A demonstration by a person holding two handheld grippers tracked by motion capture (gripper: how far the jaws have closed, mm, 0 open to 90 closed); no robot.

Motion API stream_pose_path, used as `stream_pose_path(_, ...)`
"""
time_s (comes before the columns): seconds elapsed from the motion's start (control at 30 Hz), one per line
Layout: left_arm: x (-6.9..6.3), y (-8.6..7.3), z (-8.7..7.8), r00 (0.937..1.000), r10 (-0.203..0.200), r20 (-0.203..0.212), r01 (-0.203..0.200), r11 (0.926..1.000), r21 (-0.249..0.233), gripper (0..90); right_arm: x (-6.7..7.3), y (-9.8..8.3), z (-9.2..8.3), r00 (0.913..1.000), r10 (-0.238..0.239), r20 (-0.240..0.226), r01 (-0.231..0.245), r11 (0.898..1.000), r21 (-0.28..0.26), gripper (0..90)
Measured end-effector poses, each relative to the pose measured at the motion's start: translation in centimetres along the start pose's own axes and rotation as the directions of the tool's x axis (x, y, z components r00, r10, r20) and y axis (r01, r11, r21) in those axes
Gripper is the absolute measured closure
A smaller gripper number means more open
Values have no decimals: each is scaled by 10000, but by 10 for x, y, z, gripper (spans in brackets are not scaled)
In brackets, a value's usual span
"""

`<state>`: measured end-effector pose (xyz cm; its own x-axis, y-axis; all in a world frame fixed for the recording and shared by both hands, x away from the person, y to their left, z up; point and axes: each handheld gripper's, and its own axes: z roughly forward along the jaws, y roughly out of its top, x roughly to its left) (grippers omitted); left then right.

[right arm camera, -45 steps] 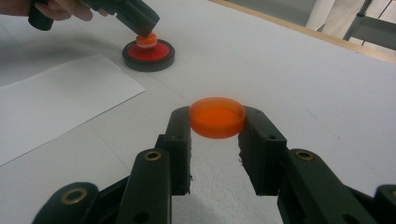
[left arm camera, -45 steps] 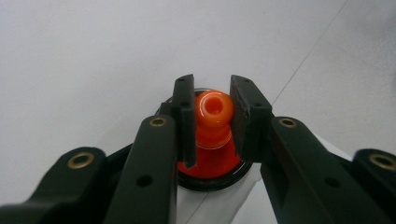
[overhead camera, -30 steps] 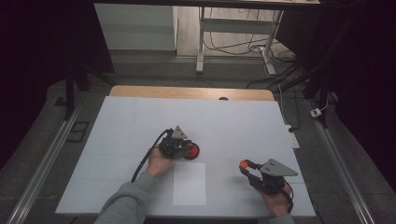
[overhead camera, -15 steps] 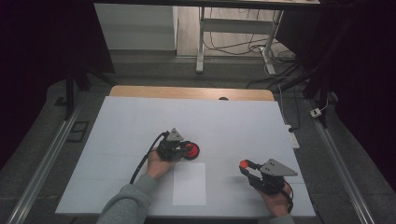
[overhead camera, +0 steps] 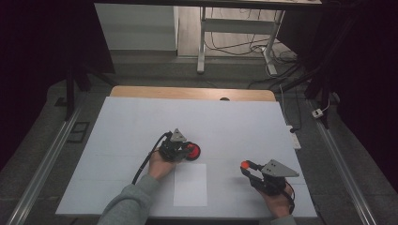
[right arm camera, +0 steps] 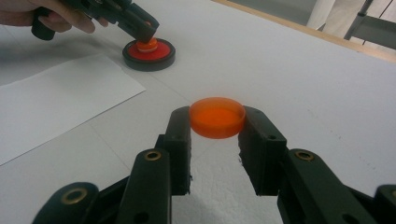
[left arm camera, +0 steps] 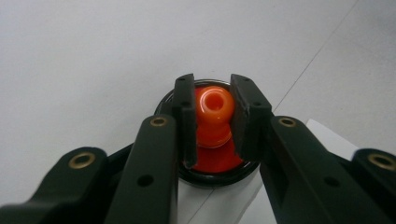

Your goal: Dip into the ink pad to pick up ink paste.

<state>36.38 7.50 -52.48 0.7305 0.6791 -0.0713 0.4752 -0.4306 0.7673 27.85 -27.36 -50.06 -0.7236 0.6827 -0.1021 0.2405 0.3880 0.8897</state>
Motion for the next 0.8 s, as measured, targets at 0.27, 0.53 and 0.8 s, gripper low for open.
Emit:
stream_pose_path(0.27, -2, 0, 0, 9999, 91, -102, -90, 10000, 9, 736, 0, 0, 0, 10000, -33, -4, 33, 10000, -31, 642)
stream_pose_path(0.53, -2, 0, 0, 9999, 40, -107, -40, 10000, -23, 735, 1, 0, 0, 10000, -27, -7, 27, 10000, 3, 642)
stream_pose_path(0.8, -2, -1, 1, 9999, -18, -99, 17, 10000, -74, 735, 1, 1, 0, 10000, -37, 1, 37, 10000, -5, 641)
